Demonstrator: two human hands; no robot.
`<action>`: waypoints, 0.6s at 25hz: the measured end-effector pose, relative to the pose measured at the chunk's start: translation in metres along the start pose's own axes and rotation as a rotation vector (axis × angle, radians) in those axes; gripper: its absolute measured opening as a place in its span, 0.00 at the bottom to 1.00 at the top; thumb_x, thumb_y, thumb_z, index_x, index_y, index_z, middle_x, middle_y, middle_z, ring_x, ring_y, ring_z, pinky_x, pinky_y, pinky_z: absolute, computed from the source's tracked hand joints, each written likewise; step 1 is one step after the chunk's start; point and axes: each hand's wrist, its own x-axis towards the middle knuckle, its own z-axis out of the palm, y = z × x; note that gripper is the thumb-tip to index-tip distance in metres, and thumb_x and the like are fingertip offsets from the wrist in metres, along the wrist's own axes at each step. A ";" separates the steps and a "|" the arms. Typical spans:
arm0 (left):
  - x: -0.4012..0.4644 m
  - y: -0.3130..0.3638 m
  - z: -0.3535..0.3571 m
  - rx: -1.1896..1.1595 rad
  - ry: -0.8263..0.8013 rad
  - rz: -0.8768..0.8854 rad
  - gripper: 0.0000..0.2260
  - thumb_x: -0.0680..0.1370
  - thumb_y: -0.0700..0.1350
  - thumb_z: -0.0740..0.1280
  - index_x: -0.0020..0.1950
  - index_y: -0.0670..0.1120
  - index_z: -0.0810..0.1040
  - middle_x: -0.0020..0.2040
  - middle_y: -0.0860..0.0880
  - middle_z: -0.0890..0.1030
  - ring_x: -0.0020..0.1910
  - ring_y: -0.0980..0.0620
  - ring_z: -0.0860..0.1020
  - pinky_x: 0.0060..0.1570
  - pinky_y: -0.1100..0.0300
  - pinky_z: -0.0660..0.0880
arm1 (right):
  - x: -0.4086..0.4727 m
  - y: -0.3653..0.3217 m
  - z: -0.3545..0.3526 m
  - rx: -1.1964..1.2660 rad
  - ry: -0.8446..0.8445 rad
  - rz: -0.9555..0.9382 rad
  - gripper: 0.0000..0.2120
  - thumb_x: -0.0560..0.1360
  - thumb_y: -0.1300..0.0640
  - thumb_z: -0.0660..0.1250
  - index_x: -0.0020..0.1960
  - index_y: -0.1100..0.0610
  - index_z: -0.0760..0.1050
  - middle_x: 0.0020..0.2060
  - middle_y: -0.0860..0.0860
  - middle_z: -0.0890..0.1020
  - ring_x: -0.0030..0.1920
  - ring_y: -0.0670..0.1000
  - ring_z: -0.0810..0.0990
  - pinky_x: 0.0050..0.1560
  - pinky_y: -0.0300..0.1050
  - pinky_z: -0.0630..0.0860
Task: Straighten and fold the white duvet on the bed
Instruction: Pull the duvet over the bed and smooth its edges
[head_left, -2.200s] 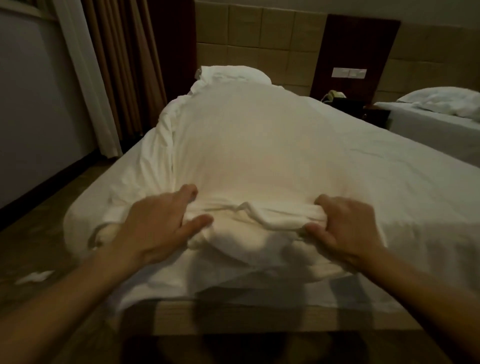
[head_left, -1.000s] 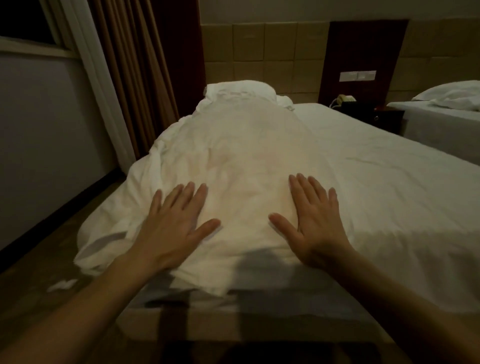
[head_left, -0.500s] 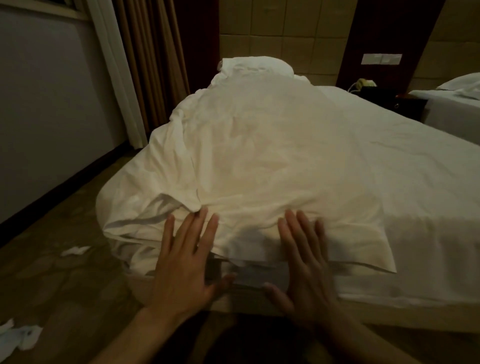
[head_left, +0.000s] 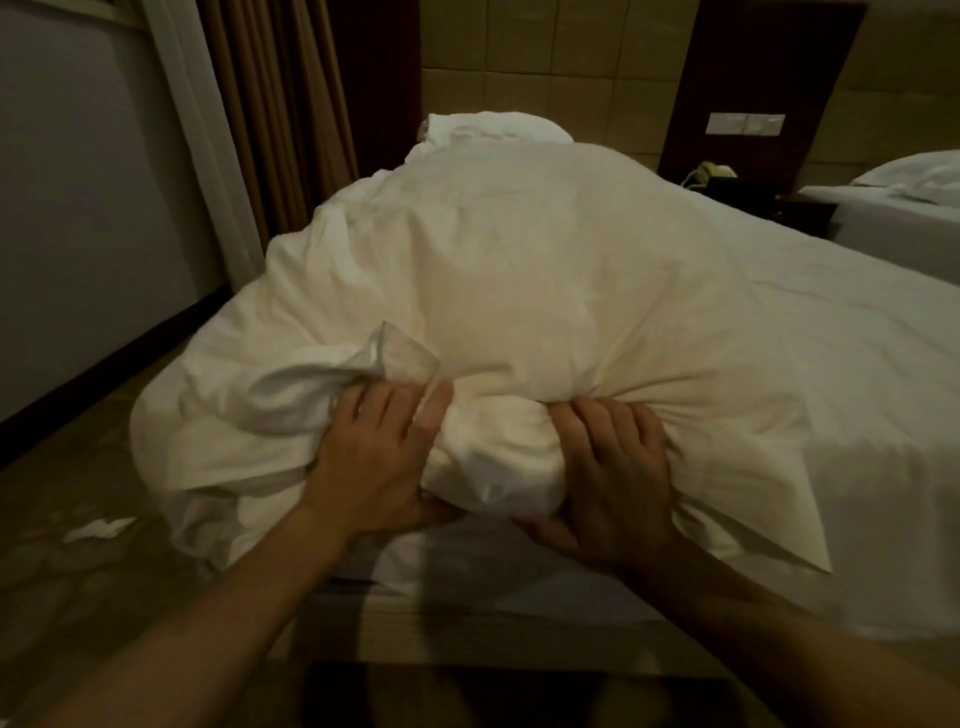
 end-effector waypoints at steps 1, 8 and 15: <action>0.010 -0.005 -0.001 -0.021 0.025 0.004 0.38 0.73 0.72 0.57 0.66 0.40 0.69 0.46 0.39 0.79 0.45 0.41 0.74 0.47 0.49 0.68 | 0.009 0.001 0.000 0.011 0.007 0.012 0.37 0.76 0.29 0.52 0.52 0.63 0.79 0.46 0.59 0.80 0.45 0.60 0.75 0.49 0.55 0.68; 0.053 -0.016 -0.042 -0.260 -0.090 -0.188 0.42 0.69 0.80 0.49 0.67 0.48 0.67 0.32 0.46 0.80 0.26 0.43 0.78 0.28 0.50 0.78 | 0.050 0.003 -0.021 0.224 0.059 0.224 0.38 0.76 0.26 0.47 0.49 0.58 0.77 0.32 0.50 0.78 0.30 0.57 0.78 0.36 0.42 0.65; 0.128 -0.058 -0.062 -0.549 -0.179 -0.426 0.57 0.62 0.83 0.35 0.76 0.48 0.66 0.29 0.53 0.72 0.28 0.53 0.72 0.34 0.52 0.75 | 0.130 0.017 -0.046 0.331 -0.091 0.371 0.60 0.66 0.17 0.32 0.77 0.60 0.63 0.34 0.53 0.80 0.35 0.54 0.79 0.40 0.54 0.77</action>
